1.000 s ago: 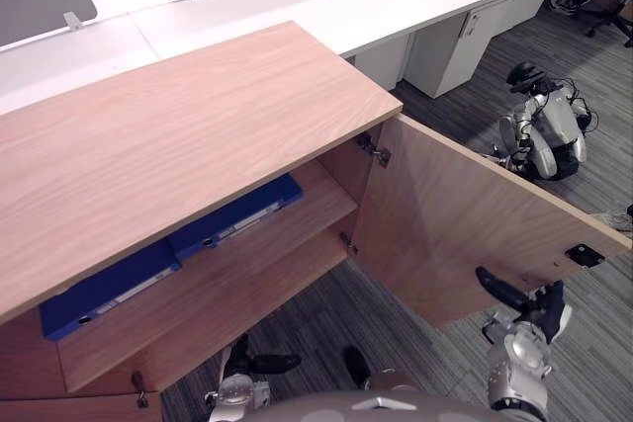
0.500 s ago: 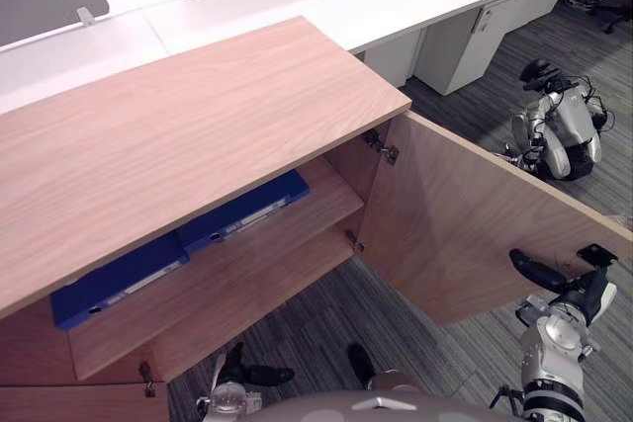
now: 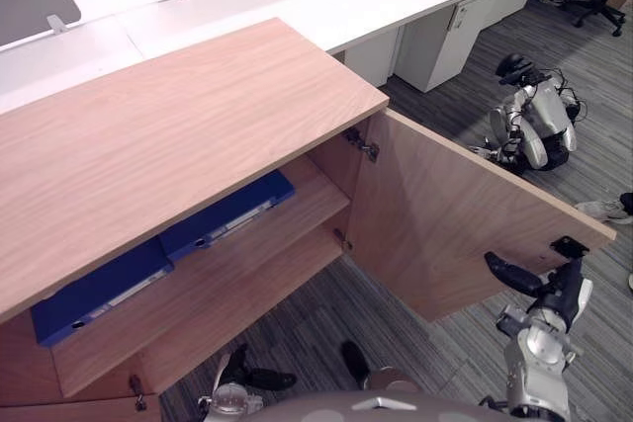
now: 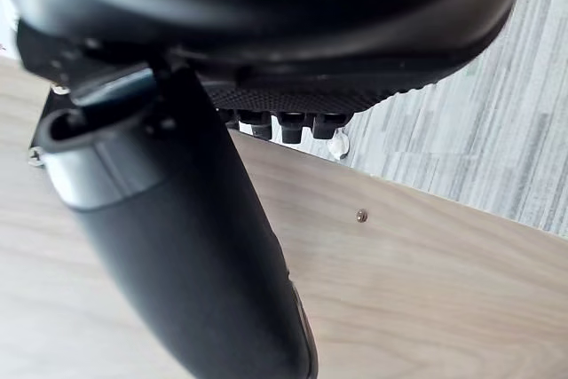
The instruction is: Walk over to the cabinet, pick up the folder, carry it to the office cabinet, place the folder inside the office cabinet, then close the office cabinet door
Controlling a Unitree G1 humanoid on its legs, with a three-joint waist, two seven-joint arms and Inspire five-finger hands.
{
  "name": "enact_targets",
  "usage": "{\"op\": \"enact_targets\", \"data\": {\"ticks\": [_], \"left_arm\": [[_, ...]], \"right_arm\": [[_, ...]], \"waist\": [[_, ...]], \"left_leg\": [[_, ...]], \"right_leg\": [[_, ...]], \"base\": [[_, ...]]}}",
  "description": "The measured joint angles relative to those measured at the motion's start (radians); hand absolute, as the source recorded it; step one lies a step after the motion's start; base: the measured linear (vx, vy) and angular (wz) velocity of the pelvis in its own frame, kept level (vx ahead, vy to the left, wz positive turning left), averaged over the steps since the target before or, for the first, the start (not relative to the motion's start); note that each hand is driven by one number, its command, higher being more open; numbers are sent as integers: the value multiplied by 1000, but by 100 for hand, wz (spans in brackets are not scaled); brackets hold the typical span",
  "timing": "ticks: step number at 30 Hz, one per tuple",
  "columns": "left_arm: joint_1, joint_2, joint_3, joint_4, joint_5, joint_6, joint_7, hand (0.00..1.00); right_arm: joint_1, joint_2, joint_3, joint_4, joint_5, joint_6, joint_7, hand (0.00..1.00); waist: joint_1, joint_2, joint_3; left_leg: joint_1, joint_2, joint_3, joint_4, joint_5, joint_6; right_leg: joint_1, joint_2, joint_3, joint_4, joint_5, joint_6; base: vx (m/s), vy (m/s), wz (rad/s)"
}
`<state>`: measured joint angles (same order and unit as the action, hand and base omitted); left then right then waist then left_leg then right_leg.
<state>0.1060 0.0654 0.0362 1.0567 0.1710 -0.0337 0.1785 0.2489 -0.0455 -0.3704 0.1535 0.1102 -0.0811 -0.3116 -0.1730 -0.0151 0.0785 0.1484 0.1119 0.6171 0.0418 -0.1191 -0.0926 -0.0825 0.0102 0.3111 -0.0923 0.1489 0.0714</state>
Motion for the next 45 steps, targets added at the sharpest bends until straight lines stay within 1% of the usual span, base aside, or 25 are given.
{"op": "enact_targets", "data": {"ticks": [4, 5, 6, 11, 12, 14, 16, 18, 20, 22, 24, 26, 27, 28, 29, 30, 32, 35, 36, 37, 38, 40, 42, 44, 45], "left_arm": [[-5, 5, -22, 2, 17, 0, -1, 100], [-13, 7, -30, 5, 24, 0, -1, 100], [-15, 9, -34, 5, 31, 0, -1, 100], [-39, 28, -93, 3, 69, 0, -9, 100], [-42, 30, -100, 3, 78, -1, -11, 100], [-62, 30, -109, 0, 81, -1, -17, 100], [-86, 39, -109, 10, 108, 3, -25, 100], [-108, 57, -108, 13, 114, 15, -36, 100], [-121, 83, -103, 13, 113, 21, -36, 100], [-121, 90, -98, 19, 113, 22, -36, 100], [-121, 108, -92, 36, 113, 23, -38, 100], [-118, 118, -87, 39, 113, 26, -42, 100], [-118, 118, -87, 39, 113, 27, -43, 100], [-123, 114, -85, 39, 112, 26, -47, 100], [-119, 123, -71, 40, 110, 27, -53, 100], [-114, 119, -67, 38, 108, 27, -55, 100], [-117, 107, -59, 37, 96, 24, -57, 100], [-124, 98, -58, 38, 87, 24, -58, 100], [-123, 94, -58, 38, 81, 24, -57, 100], [-123, 94, -58, 38, 75, 24, -57, 100], [-123, 93, -58, 38, 74, 24, -56, 100], [-122, 87, -53, 37, 73, 24, -56, 100], [-120, 83, -47, 37, 60, 24, -55, 100], [-111, 73, -17, 37, 54, 23, -55, 100], [-108, 73, -12, 37, 54, 23, -53, 100]], "right_arm": [[133, 23, 85, -108, 0, 0, 22, 100], [173, 24, 108, -137, 0, 0, 33, 100], [208, 23, 131, -164, 1, 0, 43, 100], [402, -2, 275, -294, 32, 0, 106, 100], [420, -8, 288, -307, 49, 0, 117, 100], [460, -48, 331, -334, 69, 0, 152, 100], [464, -93, 358, -337, 89, 2, 172, 100], [464, -131, 376, -337, 90, 17, 199, 100], [464, -199, 415, -345, 95, 36, 234, 100], [464, -261, 452, -364, 132, 56, 266, 100], [464, -320, 497, -379, 161, 69, 311, 100], [466, -402, 555, -403, 185, 77, 365, 100], [456, -435, 583, -408, 205, 82, 386, 100], [438, -460, 609, -409, 207, 86, 408, 100], [415, -470, 661, -411, 214, 98, 441, 100], [395, -473, 682, -411, 214, 102, 451, 100], [305, -458, 736, -419, 238, 104, 477, 100], [209, -410, 748, -458, 244, 99, 509, 100], [183, -392, 748, -479, 244, 92, 513, 100], [169, -385, 749, -484, 244, 85, 516, 100], [139, -374, 751, -485, 244, 68, 520, 100], [93, -358, 751, -474, 242, 60, 519, 100], [38, -338, 761, -432, 231, 57, 514, 100], [-13, -321, 784, -359, 199, 46, 496, 100], [-18, -313, 783, -346, 195, 45, 491, 100]], "waist": [[-4, -11, 4], [-5, -16, 7], [-5, -21, 10], [-6, -63, 27], [-6, -67, 29], [-6, -86, 42], [-6, -99, 55], [-6, -109, 62], [-2, -123, 64], [1, -123, 64], [6, -130, 63], [13, -138, 57], [21, -130, 57], [37, -117, 68], [43, -148, 64], [50, -147, 61], [74, -142, 59], [89, -132, 63], [94, -125, 61], [97, -128, 59], [104, -122, 58], [116, -115, 54], [121, -107, 52], [138, -87, 41], [138, -82, 40]], "left_leg": [[5, 6, 4, 2, 0, -1], [4, 6, 5, 4, 0, -1], [4, 7, 7, 5, 0, -1], [-15, 21, 4, 30, -1, -2], [-20, 21, 3, 34, -2, -2], [-31, 22, -3, 53, -3, 2], [-35, 21, -15, 61, -4, 4], [-36, 21, -27, 66, -10, 7], [-41, 10, -60, 64, -9, 9], [-43, 4, -89, 52, -8, 11], [-43, 4, -113, 51, -6, 11], [-43, 2, -158, 25, 7, 5], [-45, 7, -174, -6, 24, 10], [-51, 22, -179, -22, 40, 5], [-42, 16, -201, -30, 75, -11], [-38, 20, -221, -42, 85, -12], [-57, 36, -259, -45, 95, -13], [-89, 52, -305, -58, 105, -15], [-96, 52, -319, -66, 106, -14], [-95, 49, -329, -76, 110, -9], [-93, 38, -343, -99, 126, -8], [-92, 32, -361, -130, 148, -3], [-98, 28, -368, -135, 154, -2], [-99, 24, -379, -135, 174, 3], [-98, 22, -382, -135, 174, 3]], "right_leg": [[1, 5, 0, 1, 0, -1], [0, 6, 1, 3, 7, -9], [-1, 7, 4, 5, 8, -10], [-16, 9, 9, 17, 17, -16], [-20, 9, 8, 22, 17, -16], [-33, 8, 7, 42, 16, -16], [-40, 7, 6, 62, 10, -15], [-40, 5, 0, 76, 8, -17], [-41, -2, -29, 92, 6, -19], [-43, -10, -64, 91, -2, -23], [-70, -10, -101, 156, -10, -28], [-72, -10, -139, 162, -47, -18], [-71, -4, -153, 146, -63, 2], [-93, 11, -161, 192, -72, -17], [-82, 1, -168, 265, -111, -37], [-76, 3, -184, 254, -120, -29], [-57, 8, -229, 190, -120, -28], [-36, 9, -267, 139, -119, -27], [-28, 6, -279, 125, -119, -27], [-24, 4, -286, 121, -119, -27], [-20, 2, -301, 118, -119, -26], [-20, -5, -323, 118, -119, -26], [-19, -13, -333, 118, -118, -26], [-13, -18, -340, 116, -117, -25], [-9, -21, -343, 114, -116, -23]], "base": [[3, -23, -6], [5, -16, -6], [4, -15, -7], [-11, -15, -4], [-29, -31, 3], [-51, -18, 2], [-82, -18, 3], [-87, -16, 6], [-95, -12, -5], [-90, -13, -13], [-62, -41, 8], [-34, -78, 30], [-24, -89, 12], [-13, -100, 38], [-18, -103, 44], [-13, -81, 54], [-29, -92, 38], [-46, -52, 46], [-43, -11, 53], [0, 12, 55], [7, 12, 44], [21, 14, 52], [41, 19, 38], [65, 33, 11], [85, 46, 11]]}}
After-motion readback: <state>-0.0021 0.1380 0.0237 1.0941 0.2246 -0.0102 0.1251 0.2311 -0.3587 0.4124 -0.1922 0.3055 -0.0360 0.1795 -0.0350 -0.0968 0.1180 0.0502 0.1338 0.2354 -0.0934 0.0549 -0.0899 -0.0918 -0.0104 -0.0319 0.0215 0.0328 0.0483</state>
